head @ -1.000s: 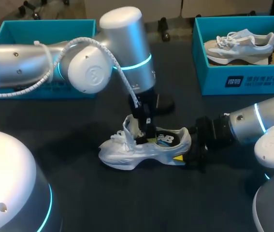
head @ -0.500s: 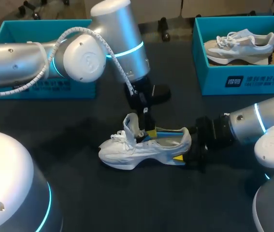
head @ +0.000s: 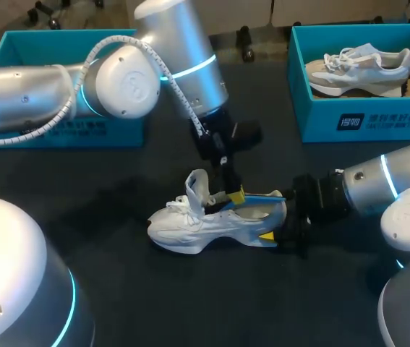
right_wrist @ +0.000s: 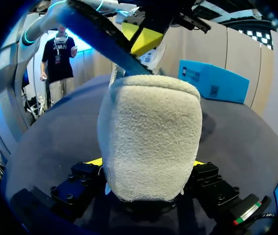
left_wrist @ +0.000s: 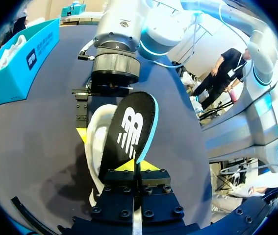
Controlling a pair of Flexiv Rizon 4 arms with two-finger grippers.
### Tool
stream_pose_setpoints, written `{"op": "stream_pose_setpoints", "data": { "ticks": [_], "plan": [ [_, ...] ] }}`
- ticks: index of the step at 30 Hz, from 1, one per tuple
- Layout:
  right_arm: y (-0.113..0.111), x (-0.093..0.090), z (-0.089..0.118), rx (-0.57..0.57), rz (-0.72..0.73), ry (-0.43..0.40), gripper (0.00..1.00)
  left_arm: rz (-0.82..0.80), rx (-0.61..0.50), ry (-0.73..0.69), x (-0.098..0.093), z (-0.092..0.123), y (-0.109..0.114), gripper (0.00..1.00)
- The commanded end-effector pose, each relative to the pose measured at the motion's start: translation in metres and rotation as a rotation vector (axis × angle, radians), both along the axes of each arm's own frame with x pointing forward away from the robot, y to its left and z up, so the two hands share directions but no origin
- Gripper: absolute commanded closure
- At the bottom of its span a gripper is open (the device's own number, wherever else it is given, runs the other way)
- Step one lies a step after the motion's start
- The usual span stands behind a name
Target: Take the shoe out of the shoebox, open the shoe tongue, remove and reinsert the insole, then place the shoe into the shoebox
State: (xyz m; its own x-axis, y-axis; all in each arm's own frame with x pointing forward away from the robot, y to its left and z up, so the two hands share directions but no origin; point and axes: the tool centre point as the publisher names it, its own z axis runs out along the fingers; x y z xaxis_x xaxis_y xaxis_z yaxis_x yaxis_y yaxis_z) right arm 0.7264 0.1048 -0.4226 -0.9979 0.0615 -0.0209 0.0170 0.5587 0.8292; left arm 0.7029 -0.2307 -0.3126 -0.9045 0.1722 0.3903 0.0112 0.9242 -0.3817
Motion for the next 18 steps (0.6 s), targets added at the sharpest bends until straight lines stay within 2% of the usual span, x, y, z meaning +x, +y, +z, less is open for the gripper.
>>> {"op": "stream_pose_setpoints", "data": {
  "ticks": [1,2,4,7,9,18],
  "plan": [
    [-0.001,0.003,-0.005,-0.005,-0.001,0.0,1.0,-0.002,0.002,0.001,-0.001,-0.003,-0.004,0.62],
    [-0.001,0.003,-0.005,-0.005,-0.001,0.0,1.0,-0.006,-0.002,-0.001,-0.001,-0.003,-0.003,0.56],
    [-0.001,0.003,-0.005,-0.005,-0.001,0.0,1.0,-0.015,-0.022,-0.016,-0.003,0.0,-0.001,0.51],
    [-0.001,0.003,-0.005,-0.005,-0.001,0.0,1.0,-0.031,-0.056,-0.059,-0.006,0.004,0.002,0.3],
    [-0.001,0.003,-0.005,-0.005,-0.001,0.0,1.0,-0.026,-0.059,-0.095,-0.008,0.005,0.003,0.24],
    [-0.001,0.003,-0.005,-0.005,-0.001,0.0,1.0,-0.033,-0.099,-0.271,-0.014,0.005,0.001,0.24]
  ]
}}
